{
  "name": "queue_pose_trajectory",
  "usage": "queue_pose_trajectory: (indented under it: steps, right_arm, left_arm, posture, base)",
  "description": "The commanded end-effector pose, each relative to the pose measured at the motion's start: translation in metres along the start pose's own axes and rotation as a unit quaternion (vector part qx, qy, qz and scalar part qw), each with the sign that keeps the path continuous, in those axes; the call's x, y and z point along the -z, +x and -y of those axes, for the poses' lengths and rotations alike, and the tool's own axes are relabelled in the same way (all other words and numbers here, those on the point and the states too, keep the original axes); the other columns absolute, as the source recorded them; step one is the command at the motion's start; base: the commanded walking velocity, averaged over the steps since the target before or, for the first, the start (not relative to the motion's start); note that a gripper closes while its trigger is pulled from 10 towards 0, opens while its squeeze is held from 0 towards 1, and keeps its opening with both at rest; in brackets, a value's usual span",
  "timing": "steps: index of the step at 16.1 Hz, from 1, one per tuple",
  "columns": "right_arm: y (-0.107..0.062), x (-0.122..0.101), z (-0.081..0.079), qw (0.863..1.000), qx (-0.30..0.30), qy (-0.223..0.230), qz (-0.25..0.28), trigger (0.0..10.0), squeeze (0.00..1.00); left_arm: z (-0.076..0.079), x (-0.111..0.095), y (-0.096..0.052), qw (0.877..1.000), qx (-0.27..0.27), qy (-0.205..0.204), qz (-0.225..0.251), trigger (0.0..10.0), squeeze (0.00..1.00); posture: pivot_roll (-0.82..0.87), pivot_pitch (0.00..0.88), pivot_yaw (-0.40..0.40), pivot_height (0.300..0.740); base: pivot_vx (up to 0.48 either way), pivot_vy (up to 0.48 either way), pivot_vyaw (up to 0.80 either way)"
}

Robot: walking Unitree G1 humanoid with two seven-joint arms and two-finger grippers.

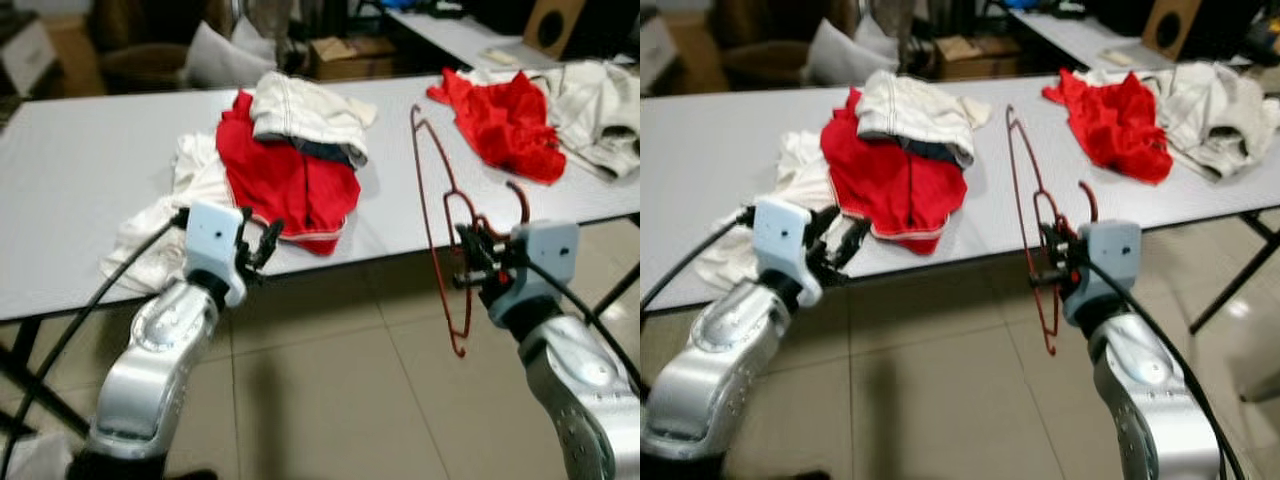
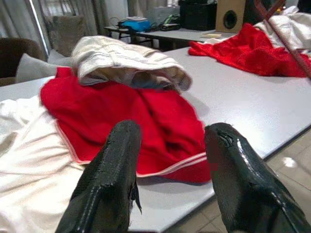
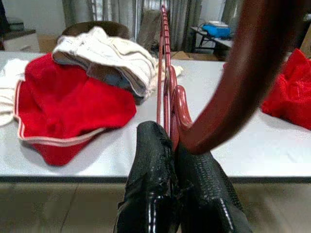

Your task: Hang hanger

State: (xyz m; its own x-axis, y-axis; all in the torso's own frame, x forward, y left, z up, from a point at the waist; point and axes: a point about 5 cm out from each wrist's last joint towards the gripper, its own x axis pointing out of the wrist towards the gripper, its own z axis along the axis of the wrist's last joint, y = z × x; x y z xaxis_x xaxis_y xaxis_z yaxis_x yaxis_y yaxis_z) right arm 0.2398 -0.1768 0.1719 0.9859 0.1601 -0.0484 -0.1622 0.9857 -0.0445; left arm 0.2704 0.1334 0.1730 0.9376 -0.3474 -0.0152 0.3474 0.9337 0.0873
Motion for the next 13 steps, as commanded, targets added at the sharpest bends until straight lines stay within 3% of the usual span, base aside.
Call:
queue_pose_trajectory:
  steps: [1, 5, 6, 7, 8, 10, 13]
  right_arm:
    - [-0.001, 0.002, -0.001, 1.0, -0.004, -0.004, -0.008, 10.0, 0.0]
    - [-0.002, 0.013, -0.001, 1.0, -0.004, 0.004, -0.028, 10.0, 0.0]
    - [-0.002, 0.014, 0.001, 1.0, -0.001, 0.005, -0.03, 10.0, 0.0]
    - [-0.003, 0.015, 0.001, 1.0, 0.0, 0.006, -0.031, 10.0, 0.0]
    - [-0.002, 0.015, 0.002, 0.999, 0.0, 0.006, -0.031, 10.0, 0.0]
    - [-0.003, 0.015, 0.002, 1.0, 0.0, 0.005, -0.031, 10.0, 0.0]
    - [-0.003, 0.015, 0.001, 1.0, -0.002, 0.001, -0.029, 10.0, 0.0]
  left_arm:
    - [-0.002, 0.001, 0.001, 1.0, -0.001, 0.005, -0.003, 10.0, 0.0]
    - [-0.004, 0.013, -0.002, 0.999, -0.01, -0.031, -0.012, 10.0, 0.0]
    - [-0.003, 0.016, -0.003, 0.999, -0.009, -0.035, -0.016, 10.0, 0.2]
    - [-0.002, 0.018, -0.004, 0.999, -0.008, -0.036, -0.018, 10.0, 0.55]
    - [-0.002, 0.019, -0.004, 0.999, -0.007, -0.034, -0.019, 10.0, 0.98]
    - [-0.002, 0.02, -0.004, 1.0, -0.009, -0.02, -0.019, 10.0, 1.0]
    - [-0.004, 0.021, -0.004, 1.0, -0.014, -0.004, -0.019, 10.0, 1.0]
  posture:
    - [-0.12, 0.0, 0.005, 0.74]
    - [-0.13, 0.0, -0.002, 0.74]
    - [-0.13, 0.0, -0.002, 0.74]
    - [-0.13, 0.0, -0.004, 0.74]
    - [-0.13, 0.0, -0.004, 0.74]
    - [-0.13, 0.0, -0.003, 0.74]
    - [-0.13, 0.0, -0.002, 0.74]
  base:
    - [0.0, 0.0, 0.0]
    - [0.0, 0.0, 0.0]
    - [0.0, 0.0, -0.44]
    - [0.262, 0.0, -0.74]
    - [0.266, 0.0, -0.79]
    - [0.268, 0.0, -0.79]
    - [0.0, 0.0, 0.0]
